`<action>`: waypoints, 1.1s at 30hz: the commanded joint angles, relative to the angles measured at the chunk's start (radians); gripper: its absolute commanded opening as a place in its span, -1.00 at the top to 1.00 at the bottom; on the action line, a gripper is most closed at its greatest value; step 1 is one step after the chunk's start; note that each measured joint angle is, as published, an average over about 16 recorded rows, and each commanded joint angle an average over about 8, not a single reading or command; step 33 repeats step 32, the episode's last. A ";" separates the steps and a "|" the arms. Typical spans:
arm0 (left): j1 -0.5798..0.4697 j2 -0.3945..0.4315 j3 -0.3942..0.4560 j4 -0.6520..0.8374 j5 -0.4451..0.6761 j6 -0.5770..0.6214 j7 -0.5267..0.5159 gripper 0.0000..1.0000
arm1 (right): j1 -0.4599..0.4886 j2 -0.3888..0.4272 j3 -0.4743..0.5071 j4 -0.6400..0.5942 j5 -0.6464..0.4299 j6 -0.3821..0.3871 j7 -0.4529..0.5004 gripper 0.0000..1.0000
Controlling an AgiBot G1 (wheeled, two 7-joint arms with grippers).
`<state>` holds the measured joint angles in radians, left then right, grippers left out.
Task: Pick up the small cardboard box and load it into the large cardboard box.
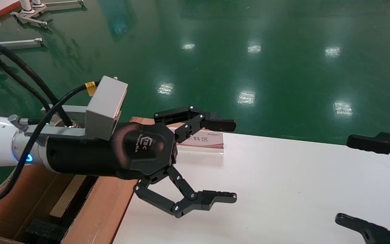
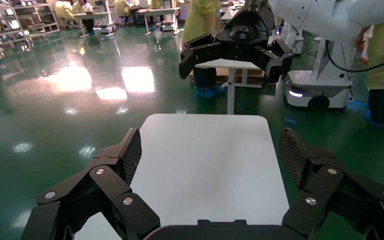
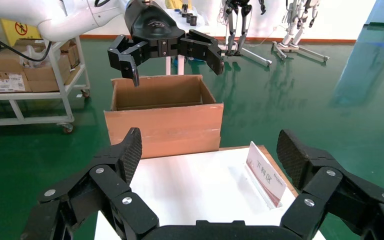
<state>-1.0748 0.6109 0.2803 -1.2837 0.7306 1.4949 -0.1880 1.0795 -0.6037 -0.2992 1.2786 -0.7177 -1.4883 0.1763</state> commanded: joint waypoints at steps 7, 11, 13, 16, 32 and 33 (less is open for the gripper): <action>-0.001 0.000 0.001 0.000 0.000 0.000 0.000 -1.00 | 0.000 0.000 0.000 0.000 0.000 0.000 0.000 -1.00; -0.001 0.000 0.001 0.000 0.000 0.000 0.000 -1.00 | 0.000 0.000 0.000 0.000 0.000 0.000 0.000 -1.00; -0.001 0.000 0.001 0.000 0.000 0.000 0.000 -1.00 | 0.000 0.000 0.000 0.000 0.000 0.000 0.000 -1.00; -0.001 0.000 0.001 0.000 0.000 0.000 0.000 -1.00 | 0.000 0.000 0.000 0.000 0.000 0.000 0.000 -1.00; -0.001 0.000 0.001 0.000 0.000 0.000 0.000 -1.00 | 0.000 0.000 0.000 0.000 0.000 0.000 0.000 -1.00; -0.001 0.000 0.001 0.000 0.000 0.000 0.000 -1.00 | 0.000 0.000 0.000 0.000 0.000 0.000 0.000 -1.00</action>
